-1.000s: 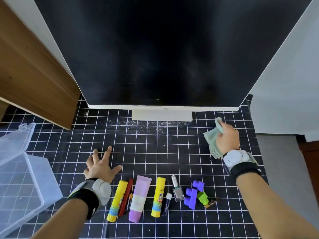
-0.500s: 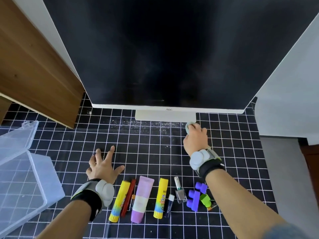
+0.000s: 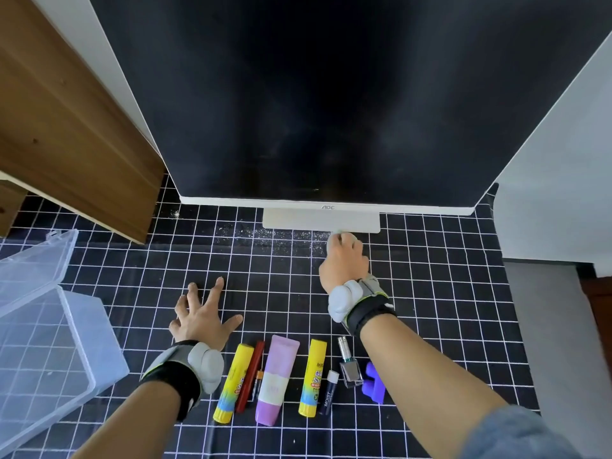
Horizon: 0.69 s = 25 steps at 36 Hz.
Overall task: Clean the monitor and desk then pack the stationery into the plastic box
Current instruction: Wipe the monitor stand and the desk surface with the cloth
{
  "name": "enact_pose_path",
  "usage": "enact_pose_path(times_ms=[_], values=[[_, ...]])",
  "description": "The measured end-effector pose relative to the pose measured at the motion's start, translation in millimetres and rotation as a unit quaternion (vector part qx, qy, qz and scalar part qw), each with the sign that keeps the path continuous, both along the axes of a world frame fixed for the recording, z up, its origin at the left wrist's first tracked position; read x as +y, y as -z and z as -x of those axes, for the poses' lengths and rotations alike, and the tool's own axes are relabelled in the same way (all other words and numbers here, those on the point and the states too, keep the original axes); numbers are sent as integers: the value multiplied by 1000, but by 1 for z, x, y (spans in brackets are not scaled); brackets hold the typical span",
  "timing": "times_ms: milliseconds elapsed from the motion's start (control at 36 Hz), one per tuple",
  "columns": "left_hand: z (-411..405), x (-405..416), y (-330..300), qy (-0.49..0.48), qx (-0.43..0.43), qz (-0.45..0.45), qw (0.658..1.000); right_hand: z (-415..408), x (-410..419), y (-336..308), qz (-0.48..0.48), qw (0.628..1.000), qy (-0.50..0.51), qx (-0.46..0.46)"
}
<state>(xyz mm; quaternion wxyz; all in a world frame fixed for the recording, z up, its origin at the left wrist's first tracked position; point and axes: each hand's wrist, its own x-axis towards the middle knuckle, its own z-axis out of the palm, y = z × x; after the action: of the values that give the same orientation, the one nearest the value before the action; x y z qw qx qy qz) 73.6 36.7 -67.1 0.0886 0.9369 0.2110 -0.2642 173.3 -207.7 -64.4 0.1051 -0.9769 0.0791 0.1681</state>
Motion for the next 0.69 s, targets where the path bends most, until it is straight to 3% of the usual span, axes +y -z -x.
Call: enact_pose_path(times_ms=[194,278,389,472,583,694], values=[[1,1,0,1,-1,-2,1000,7,41,6,-114,989,-95,-16],[1,2,1,4,0,-1,1000,12,55,14,-120,985,-120,-7],[1,2,1,3,3,5,1000,3,32,24,-172,960,-222,-14],[2,2,0,5,2,6,1000,3,-1,22,-144,945,-285,-69],[2,3,-1,9,0,9,1000,18,-55,12,-106,951,-262,-126],[3,3,-2,14,1,8,1000,32,-110,11,-120,972,-147,-140]])
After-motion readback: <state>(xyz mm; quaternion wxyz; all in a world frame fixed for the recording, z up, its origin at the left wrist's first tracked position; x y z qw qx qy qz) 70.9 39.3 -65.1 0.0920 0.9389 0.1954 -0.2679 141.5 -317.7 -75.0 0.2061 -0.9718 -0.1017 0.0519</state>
